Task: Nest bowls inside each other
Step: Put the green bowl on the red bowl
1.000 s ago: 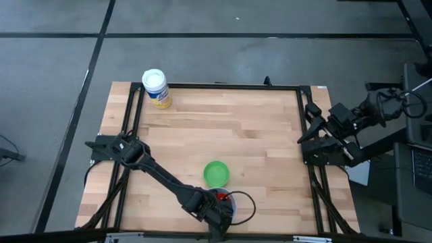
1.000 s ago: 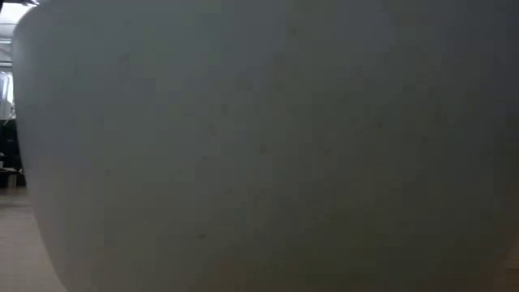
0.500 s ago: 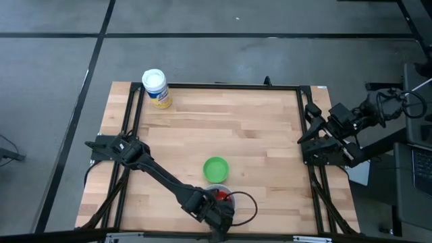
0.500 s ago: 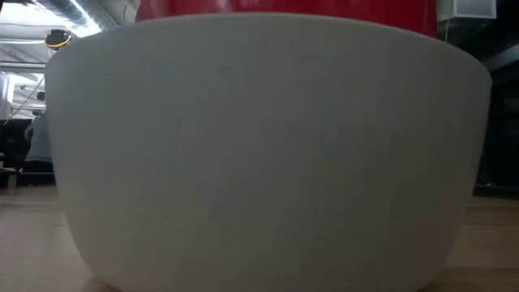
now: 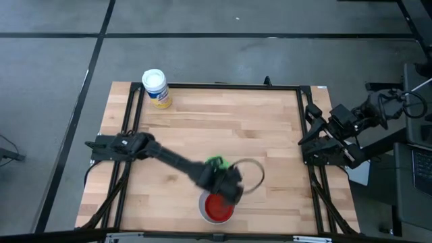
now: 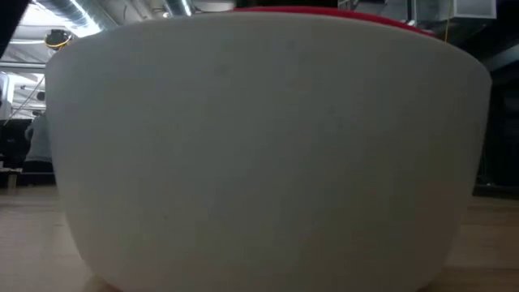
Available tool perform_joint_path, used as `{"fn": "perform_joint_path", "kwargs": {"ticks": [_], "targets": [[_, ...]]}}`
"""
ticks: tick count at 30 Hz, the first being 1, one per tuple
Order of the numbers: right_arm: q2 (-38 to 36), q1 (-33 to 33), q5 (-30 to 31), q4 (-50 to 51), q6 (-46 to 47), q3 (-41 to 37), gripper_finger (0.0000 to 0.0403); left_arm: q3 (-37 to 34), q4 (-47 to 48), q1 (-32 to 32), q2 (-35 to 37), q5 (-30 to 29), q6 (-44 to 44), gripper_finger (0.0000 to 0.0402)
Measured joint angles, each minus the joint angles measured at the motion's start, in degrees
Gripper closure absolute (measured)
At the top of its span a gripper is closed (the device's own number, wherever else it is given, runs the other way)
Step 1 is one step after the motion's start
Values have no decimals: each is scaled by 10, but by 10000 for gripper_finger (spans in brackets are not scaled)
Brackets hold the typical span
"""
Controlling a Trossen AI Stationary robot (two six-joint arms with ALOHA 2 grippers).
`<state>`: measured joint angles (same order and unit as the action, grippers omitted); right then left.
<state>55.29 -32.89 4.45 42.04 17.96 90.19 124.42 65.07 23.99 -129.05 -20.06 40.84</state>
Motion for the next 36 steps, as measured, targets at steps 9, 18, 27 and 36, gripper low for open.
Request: {"fn": "perform_joint_path", "kwargs": {"ticks": [9, 18, 27, 36], "targets": [[0, -25, 12, 1, 0, 0, 249, -42, -28, -79, -4, 94, -31, 286], [0, -52, 41, 7, -4, 0, 249, -98, -71, -119, -6, 172, 12, 261], [0, -62, 42, 8, -4, 0, 249, -125, -122, -120, -5, 212, 67, 264], [0, -62, 42, 8, -6, 0, 249, -137, -123, -116, -19, 212, 93, 264]]}}
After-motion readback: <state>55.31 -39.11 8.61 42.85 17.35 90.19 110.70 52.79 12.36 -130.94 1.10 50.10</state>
